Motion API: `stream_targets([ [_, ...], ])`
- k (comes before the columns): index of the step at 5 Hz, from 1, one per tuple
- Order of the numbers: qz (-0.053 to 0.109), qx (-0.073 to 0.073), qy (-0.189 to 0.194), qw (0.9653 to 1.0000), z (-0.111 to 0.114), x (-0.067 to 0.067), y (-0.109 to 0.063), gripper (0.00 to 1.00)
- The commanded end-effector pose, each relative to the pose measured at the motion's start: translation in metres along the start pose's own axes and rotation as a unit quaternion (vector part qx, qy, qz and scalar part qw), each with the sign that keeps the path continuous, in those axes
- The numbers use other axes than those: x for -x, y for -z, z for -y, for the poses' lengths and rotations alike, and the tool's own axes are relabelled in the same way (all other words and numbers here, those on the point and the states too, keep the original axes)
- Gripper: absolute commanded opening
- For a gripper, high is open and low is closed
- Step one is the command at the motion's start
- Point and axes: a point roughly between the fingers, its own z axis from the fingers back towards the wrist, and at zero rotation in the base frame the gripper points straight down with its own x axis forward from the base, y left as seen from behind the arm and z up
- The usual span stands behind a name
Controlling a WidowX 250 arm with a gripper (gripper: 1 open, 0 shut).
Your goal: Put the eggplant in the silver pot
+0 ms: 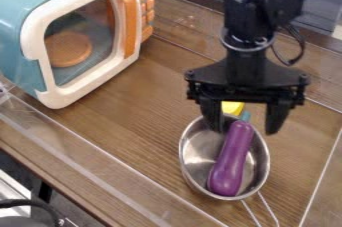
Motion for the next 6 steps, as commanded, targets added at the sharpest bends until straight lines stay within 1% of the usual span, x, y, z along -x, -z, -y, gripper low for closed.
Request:
stream_targets([
  [1,0.01,0.02,0.024,0.9995,0.008,-0.01,-0.025,1.0],
  [2,0.01,0.027,0.068,0.9973,0.008,-0.019,-0.043,1.0],
  [3,0.02,0.025,0.083,0.996,-0.006,-0.025,-0.061,1.0],
  [4,0.034,0.026,0.086,0.9954,-0.024,-0.031,-0.075,1.0],
  [5,0.042,0.027,0.079,0.9956,-0.017,-0.025,-0.075,1.0],
  [6,0.045,0.026,0.072,0.9961,-0.011,-0.02,-0.07,1.0],
])
